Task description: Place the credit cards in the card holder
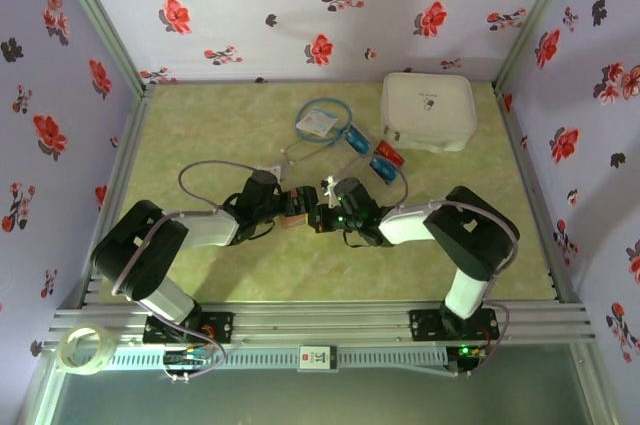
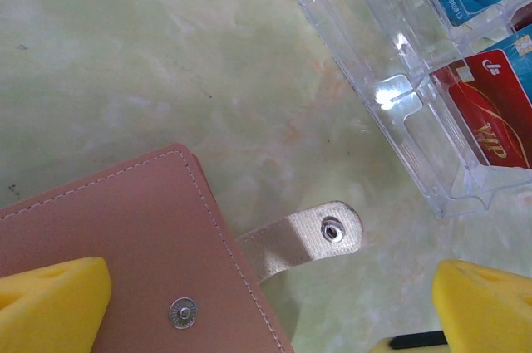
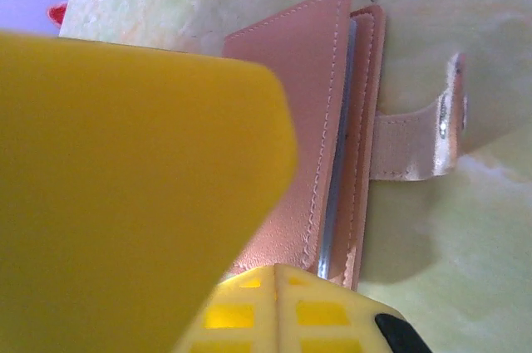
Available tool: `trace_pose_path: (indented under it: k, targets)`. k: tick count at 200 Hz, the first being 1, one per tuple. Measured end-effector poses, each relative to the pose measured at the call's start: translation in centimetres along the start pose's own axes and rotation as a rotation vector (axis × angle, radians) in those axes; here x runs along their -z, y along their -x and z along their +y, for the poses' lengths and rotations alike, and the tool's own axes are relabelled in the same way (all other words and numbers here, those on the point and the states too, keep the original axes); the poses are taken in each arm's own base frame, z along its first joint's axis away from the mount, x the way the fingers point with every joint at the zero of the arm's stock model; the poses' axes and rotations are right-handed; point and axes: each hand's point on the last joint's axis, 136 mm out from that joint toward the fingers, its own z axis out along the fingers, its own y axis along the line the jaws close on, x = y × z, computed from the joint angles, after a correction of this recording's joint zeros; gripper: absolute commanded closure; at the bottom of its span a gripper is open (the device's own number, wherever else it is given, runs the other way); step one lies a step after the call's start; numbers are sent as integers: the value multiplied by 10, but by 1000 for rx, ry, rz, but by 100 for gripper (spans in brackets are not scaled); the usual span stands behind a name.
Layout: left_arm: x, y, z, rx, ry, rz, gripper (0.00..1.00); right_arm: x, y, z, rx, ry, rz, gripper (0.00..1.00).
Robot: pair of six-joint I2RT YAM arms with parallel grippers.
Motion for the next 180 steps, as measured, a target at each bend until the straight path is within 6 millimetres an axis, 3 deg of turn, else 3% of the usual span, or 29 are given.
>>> trace_pose_path:
  k: [83,125,150,180]
  targets:
    - [5,4,2,12,33,28,0,-11,-2,-8,-38,6,-20,100]
    - [25,45,3,44,80,-9,0,-11,-2,-10,-41,0,-23,100]
    - [34,62,19,45,158,-10,0,-11,-2,-10,-41,-1,-23,100]
    - [38,53,46,-15,288,57,0,-11,-2,-11,-42,-3,-21,100]
